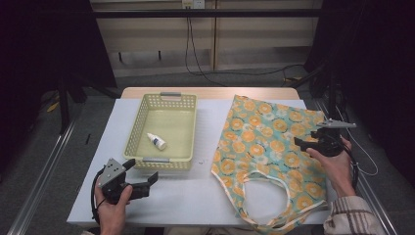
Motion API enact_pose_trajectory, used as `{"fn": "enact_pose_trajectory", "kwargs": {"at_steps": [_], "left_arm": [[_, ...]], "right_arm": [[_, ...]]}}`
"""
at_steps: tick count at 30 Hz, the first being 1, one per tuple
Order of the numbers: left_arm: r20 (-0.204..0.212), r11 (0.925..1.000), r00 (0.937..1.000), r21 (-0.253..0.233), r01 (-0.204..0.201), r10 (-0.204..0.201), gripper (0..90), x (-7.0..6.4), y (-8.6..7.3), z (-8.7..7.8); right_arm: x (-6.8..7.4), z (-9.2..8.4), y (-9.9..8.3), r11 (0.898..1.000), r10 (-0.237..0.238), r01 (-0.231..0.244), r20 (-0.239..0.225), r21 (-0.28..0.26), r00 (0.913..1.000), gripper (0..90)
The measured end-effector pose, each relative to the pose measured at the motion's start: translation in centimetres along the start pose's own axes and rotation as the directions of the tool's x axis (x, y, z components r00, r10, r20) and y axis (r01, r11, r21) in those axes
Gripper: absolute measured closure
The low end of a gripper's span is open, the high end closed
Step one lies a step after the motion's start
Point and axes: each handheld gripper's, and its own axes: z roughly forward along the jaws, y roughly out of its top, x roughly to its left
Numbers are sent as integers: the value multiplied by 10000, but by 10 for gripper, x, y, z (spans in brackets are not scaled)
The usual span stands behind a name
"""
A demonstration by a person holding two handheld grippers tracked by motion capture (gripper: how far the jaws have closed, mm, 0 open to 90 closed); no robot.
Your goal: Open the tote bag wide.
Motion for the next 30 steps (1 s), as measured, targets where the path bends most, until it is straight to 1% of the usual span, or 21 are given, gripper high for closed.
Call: {"fn": "enact_pose_trajectory", "kwargs": {"at_steps": [1, 2, 3, 5, 6, 7, 8, 9, 10, 11, 12, 14, 15, 20, 21, 22, 25, 26, 28, 29, 30], "left_arm": [[6, 10000, 10000, 0, -6, 6, 44, 0, 0, 0], [-11, 10000, 10000, -3, -2, 2, 44, 0, 0, 0], [-18, 10000, 10000, 0, -20, 20, 44, 0, 0, 0], [2, 10000, 10000, 13, -76, 76, 44, 0, 0, -1], [-2, 10000, 10000, 15, -78, 78, 44, 0, 0, -1], [-3, 10000, 10000, 14, -78, 78, 44, 0, 0, -1], [-9, 9999, 9999, 5, -119, 119, 44, 0, 0, -1], [4, 9998, 9998, -43, -176, 176, 44, -1, 1, -1], [60, 9997, 9997, -82, -219, 220, 44, -2, 1, -1], [57, 9996, 9997, -107, -255, 256, 44, -2, 1, -1], [56, 9996, 9996, -86, -261, 262, 44, -3, 1, -1], [70, 9996, 9996, -71, -259, 259, 44, -3, 1, 0], [51, 9995, 9995, -12, -321, 321, 44, -2, 2, 0], [52, 9996, 9996, -41, -292, 292, 44, -2, 2, 0], [34, 9996, 9997, -55, -260, 260, 44, -2, 2, 1], [14, 9997, 9997, -59, -255, 255, 44, -2, 2, 1], [23, 9998, 9998, -47, -211, 211, 44, -2, 2, 1], [18, 9997, 9997, -49, -224, 224, 44, -2, 2, 1], [21, 9997, 9997, -57, -228, 228, 44, -2, 2, 1], [19, 9997, 9998, -55, -219, 219, 44, -1, 2, 1], [17, 9997, 9997, -52, -230, 231, 44, -1, 2, 1]], "right_arm": [[5, 0, 0, 10000, -10, 12, -196, 94, 9998, 255], [5, 0, 0, 10000, -10, 12, -196, 94, 9998, 255], [10, 0, 0, 9999, -101, 103, -310, 56, 9995, 247], [24, 0, -1, 9991, -386, 379, -357, -209, 9986, 231], [29, 1, -1, 9986, -480, 471, -356, -248, 9982, 223], [39, 1, 0, 9984, -541, 531, -603, -172, 9967, 220], [39, 1, 0, 9984, -541, 531, -603, -172, 9967, 220], [44, 2, 1, 9980, -622, 614, -744, -124, 9953, 220], [55, 0, 3, 9969, -782, 770, -913, -168, 9927, 215], [58, -1, 4, 9967, -809, 795, -959, -187, 9921, 216], [58, -1, 4, 9967, -809, 795, -959, -187, 9921, 216], [70, -2, 7, 9946, -1038, 1028, -1094, -143, 9886, 223], [80, -3, 9, 9926, -1215, 1215, -1249, -79, 9847, 249], [111, -1, 12, 9877, -1521, 1563, -1958, 63, 9688, 249], [111, -1, 12, 9877, -1521, 1563, -1958, 63, 9688, 249], [123, 0, 14, 9839, -1707, 1780, -2252, 125, 9593, 243], [143, 1, 18, 9777, -1992, 2097, -2717, 97, 9415, 242], [143, 1, 18, 9777, -1992, 2097, -2717, 97, 9415, 242], [159, 2, 23, 9719, -2253, 2353, -2957, -19, 9283, 241], [164, 2, 25, 9699, -2339, 2434, -3026, -66, 9240, 241], [172, 2, 29, 9637, -2569, 2666, -3159, -128, 9134, 237]]}}
